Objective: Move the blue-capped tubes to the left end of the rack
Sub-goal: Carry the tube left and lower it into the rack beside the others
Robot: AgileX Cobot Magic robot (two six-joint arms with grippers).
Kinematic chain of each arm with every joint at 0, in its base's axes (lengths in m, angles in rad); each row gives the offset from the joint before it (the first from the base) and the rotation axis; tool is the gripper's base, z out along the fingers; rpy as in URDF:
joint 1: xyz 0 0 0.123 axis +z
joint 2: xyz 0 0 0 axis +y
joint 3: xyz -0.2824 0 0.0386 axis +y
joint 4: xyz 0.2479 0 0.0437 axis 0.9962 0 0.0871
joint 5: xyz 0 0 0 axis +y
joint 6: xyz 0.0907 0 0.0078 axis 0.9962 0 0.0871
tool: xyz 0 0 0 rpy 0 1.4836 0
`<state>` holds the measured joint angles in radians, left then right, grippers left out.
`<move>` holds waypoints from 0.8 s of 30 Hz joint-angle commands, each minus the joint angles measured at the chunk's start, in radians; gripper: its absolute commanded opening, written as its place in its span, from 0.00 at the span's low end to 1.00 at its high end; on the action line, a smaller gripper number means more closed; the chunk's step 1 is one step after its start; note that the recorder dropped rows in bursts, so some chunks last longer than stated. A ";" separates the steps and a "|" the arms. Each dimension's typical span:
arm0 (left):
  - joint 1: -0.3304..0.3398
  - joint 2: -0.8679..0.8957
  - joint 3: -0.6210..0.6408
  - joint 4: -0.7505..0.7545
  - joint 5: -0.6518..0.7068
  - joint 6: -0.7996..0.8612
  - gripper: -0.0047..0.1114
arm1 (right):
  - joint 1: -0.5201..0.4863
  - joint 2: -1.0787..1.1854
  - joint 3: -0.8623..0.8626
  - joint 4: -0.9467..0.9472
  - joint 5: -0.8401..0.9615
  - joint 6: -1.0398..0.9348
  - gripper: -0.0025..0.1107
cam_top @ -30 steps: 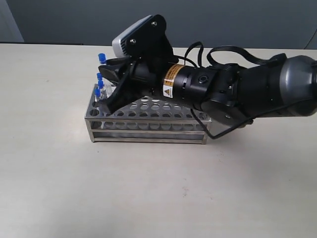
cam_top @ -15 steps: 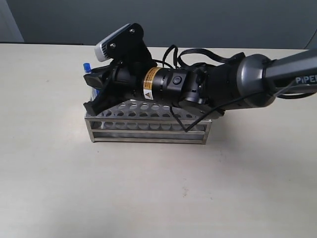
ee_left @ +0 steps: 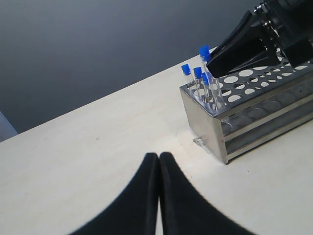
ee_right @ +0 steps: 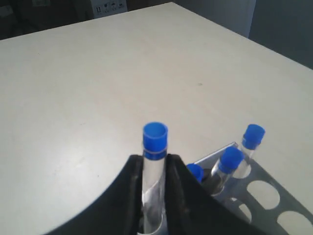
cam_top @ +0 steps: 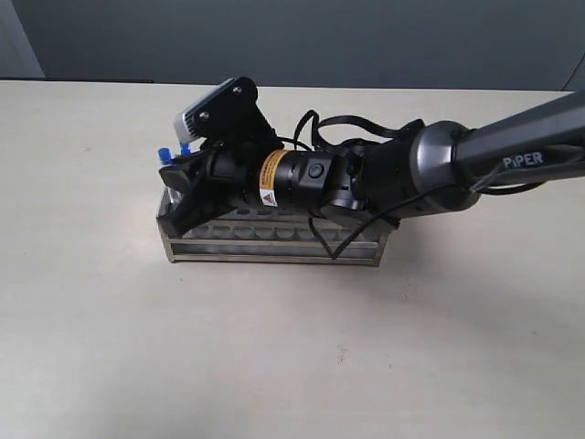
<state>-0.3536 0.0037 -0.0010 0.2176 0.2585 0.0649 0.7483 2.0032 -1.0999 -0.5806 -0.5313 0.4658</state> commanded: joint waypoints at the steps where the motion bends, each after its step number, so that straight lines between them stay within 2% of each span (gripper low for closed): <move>1: -0.007 -0.004 0.001 0.004 -0.005 -0.004 0.04 | 0.003 0.019 -0.005 -0.004 -0.003 0.025 0.01; 20: -0.007 -0.004 0.001 0.004 -0.005 -0.004 0.04 | 0.010 0.065 -0.005 -0.004 0.013 0.076 0.02; 22: -0.007 -0.004 0.001 0.004 -0.005 -0.004 0.04 | 0.010 0.065 -0.005 -0.004 0.013 0.076 0.07; 24: -0.007 -0.004 0.001 0.004 -0.005 -0.004 0.04 | 0.010 0.065 -0.005 -0.004 0.013 0.076 0.18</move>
<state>-0.3536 0.0037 -0.0010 0.2176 0.2585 0.0649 0.7565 2.0693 -1.0999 -0.5806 -0.5161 0.5410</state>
